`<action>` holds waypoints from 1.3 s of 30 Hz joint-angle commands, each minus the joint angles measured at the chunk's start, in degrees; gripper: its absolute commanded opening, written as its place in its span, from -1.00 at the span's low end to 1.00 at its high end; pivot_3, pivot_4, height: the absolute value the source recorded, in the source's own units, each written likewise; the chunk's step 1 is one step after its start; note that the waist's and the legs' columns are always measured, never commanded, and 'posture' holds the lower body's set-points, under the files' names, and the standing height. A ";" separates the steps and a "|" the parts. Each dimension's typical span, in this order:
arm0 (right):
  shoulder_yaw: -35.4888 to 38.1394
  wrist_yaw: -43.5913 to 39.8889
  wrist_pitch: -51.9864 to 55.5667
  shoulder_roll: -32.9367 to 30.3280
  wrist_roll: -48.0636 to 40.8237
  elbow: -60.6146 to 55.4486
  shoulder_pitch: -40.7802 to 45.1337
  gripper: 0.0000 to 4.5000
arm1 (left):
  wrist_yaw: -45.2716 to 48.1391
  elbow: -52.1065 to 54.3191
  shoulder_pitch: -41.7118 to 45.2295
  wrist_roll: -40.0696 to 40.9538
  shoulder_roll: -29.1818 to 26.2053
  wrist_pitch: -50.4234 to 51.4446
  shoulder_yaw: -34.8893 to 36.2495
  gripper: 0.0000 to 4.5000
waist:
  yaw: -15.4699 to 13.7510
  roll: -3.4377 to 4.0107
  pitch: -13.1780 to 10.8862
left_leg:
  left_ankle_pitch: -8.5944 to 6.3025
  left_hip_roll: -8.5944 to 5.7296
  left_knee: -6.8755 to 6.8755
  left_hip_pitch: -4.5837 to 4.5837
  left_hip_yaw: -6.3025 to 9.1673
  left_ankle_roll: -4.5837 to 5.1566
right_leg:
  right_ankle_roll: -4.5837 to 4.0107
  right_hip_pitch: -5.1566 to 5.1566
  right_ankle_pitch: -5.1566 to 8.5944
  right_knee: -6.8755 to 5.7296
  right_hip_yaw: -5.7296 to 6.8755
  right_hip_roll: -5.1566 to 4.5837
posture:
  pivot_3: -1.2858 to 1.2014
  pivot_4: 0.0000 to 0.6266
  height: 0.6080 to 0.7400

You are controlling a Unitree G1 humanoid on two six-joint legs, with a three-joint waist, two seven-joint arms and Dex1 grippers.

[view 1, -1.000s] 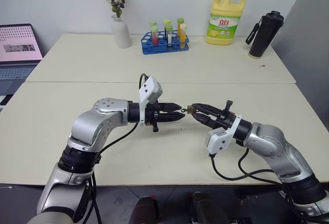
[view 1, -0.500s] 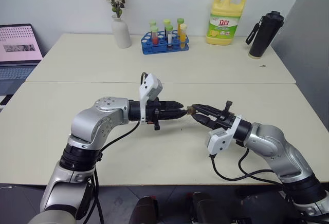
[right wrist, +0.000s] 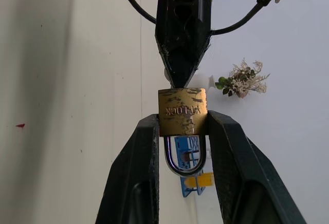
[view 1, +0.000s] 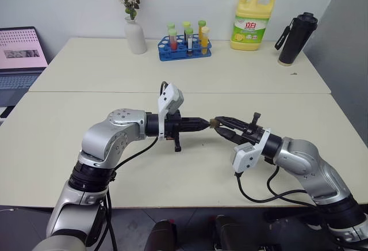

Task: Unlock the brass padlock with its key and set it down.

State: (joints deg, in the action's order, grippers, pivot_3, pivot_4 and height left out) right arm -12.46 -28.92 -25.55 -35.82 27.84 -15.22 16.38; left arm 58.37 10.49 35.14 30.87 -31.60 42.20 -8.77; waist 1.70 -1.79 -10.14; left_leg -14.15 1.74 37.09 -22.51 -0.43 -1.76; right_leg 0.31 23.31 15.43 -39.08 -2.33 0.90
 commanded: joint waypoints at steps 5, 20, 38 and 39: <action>1.31 -0.15 0.22 0.75 -2.98 -1.94 0.67 -0.58 | 2.98 0.56 -2.47 -11.08 -1.61 -20.72 -3.70 -1.00 | -0.05 0.00 0.00 | 0.00 0.00 0.00 0.00 0.00 0.00 | 0.00 0.00 0.00 0.00 0.00 -0.01 | 0.03 -0.52 1.00; 1.37 0.11 0.50 1.01 -2.90 -2.06 0.90 -0.58 | 0.96 -7.16 -1.59 -18.83 1.59 -37.17 -3.49 -1.00 | -0.06 0.00 0.00 | 0.00 -0.02 0.01 -0.03 -0.02 0.02 | 0.00 0.00 -0.01 0.01 0.01 0.00 | 0.03 -0.52 1.00; 1.05 0.21 -0.15 0.39 -2.86 -1.79 1.06 -0.58 | -4.01 -1.54 5.56 9.08 2.60 11.65 7.19 0.21 | -0.04 0.00 0.00 | 0.00 0.00 0.10 -0.12 0.15 0.00 | 0.01 0.00 0.00 -0.01 0.13 -0.03 | 0.03 -0.52 1.00; 1.06 0.21 -0.16 0.37 -2.86 -1.73 1.09 -0.58 | -3.60 -0.75 5.41 9.70 2.14 12.39 6.95 0.21 | -0.03 0.00 0.00 | 0.01 0.00 0.10 -0.12 0.15 0.00 | 0.01 0.00 0.00 -0.01 0.13 -0.03 | 0.03 -0.52 1.00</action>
State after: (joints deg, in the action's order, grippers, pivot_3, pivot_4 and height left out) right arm -12.12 -28.81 -24.76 -35.28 25.76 -15.24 16.58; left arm 54.46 6.91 39.39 38.46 -29.00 53.36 -2.72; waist 1.67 -1.79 -10.14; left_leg -14.15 1.73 37.19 -22.62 -0.27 -1.76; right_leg 0.33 23.30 15.42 -39.09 -2.20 0.87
